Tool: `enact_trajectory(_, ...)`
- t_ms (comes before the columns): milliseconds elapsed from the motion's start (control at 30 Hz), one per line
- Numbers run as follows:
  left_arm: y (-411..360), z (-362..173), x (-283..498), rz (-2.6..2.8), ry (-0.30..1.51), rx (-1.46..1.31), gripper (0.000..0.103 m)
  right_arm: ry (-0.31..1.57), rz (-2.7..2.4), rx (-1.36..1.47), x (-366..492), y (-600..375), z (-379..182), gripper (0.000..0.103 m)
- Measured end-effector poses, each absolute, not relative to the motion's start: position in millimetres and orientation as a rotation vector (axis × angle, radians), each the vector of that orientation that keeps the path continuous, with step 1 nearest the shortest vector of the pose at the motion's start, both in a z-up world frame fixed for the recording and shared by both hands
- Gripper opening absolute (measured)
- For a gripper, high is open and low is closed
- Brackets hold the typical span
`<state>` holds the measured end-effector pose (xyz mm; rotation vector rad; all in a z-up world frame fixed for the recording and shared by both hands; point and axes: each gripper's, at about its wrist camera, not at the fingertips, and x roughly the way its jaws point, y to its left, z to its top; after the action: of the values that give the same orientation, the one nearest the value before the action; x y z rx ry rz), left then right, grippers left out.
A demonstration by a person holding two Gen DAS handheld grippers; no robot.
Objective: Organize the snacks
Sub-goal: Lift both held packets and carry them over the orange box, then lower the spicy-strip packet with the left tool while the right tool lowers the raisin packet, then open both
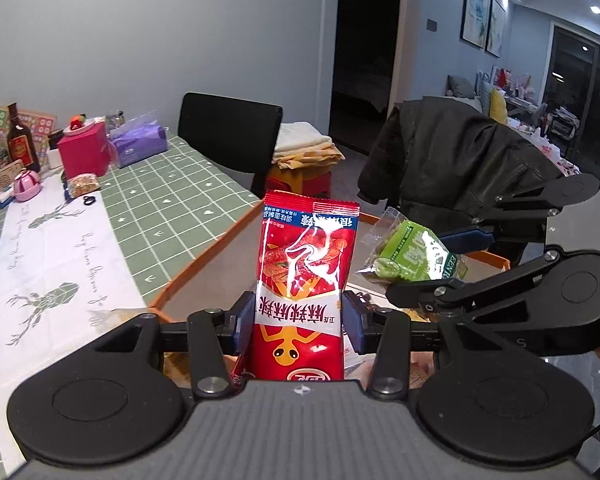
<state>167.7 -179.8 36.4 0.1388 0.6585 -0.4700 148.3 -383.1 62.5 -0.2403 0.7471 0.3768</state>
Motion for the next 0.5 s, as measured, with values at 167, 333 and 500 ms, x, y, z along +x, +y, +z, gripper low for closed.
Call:
enact_trajectory(167,-199.1,31.3,171.2,-0.49,0.659,0.161,0.052,0.766,0.343,-0.228,152.5,-396.8,57.8,0.047)
enact_trajectory(333,-215.0,24.4,176.4,-0.491,0.675,0.163,0.052,0.796,0.309,-0.235,158.7,-404.5,49.4,0.047)
enact_trajectory(500,-223.0,17.0,183.7,-0.486,0.7,0.157,0.052,0.829,0.292,-0.228,167.1,-410.0,39.4,0.047)
